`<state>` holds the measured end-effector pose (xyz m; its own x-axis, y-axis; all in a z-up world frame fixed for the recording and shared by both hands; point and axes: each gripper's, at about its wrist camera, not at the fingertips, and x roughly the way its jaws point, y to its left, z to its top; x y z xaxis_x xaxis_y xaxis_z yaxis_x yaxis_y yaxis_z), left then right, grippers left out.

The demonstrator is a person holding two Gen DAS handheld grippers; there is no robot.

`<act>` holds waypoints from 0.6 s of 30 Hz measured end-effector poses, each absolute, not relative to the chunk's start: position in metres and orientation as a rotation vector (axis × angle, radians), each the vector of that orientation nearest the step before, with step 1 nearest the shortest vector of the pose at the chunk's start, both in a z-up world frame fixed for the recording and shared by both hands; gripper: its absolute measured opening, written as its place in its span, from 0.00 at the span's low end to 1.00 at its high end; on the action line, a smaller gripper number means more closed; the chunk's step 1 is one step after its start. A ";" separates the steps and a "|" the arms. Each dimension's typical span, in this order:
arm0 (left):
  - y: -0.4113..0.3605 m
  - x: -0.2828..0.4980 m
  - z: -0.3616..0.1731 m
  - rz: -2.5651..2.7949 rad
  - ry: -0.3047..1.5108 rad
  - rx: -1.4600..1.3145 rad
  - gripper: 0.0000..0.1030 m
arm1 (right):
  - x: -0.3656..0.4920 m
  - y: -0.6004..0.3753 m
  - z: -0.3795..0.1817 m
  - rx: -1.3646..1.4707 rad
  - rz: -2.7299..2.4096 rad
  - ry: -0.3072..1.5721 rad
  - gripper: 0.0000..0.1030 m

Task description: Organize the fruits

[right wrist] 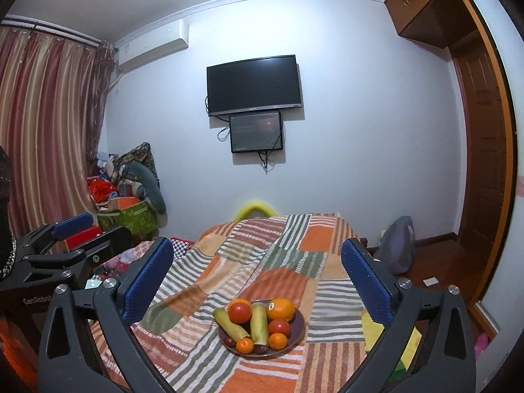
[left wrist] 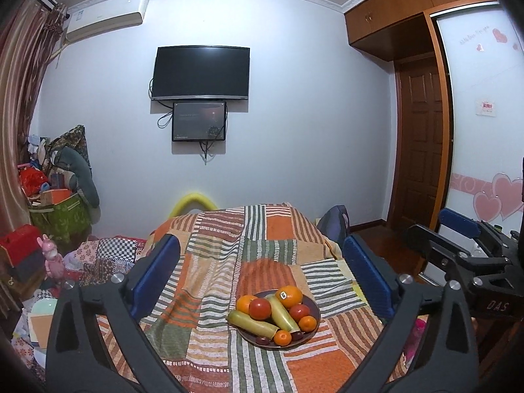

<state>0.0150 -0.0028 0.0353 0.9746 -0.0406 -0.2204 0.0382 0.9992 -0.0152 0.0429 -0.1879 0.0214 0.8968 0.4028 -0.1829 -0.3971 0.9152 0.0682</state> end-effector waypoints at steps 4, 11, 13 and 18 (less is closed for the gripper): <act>-0.005 0.014 0.034 -0.042 0.223 -0.010 0.99 | 0.043 -0.187 0.019 0.027 0.405 0.203 1.00; -0.005 0.015 0.034 -0.046 0.231 -0.011 0.99 | 0.041 -0.187 0.019 0.018 0.398 0.208 1.00; -0.006 0.015 0.034 -0.047 0.231 -0.013 0.99 | 0.040 -0.187 0.019 0.017 0.399 0.208 1.00; -0.006 0.015 0.035 -0.047 0.231 -0.013 0.99 | 0.040 -0.187 0.019 0.018 0.399 0.207 1.00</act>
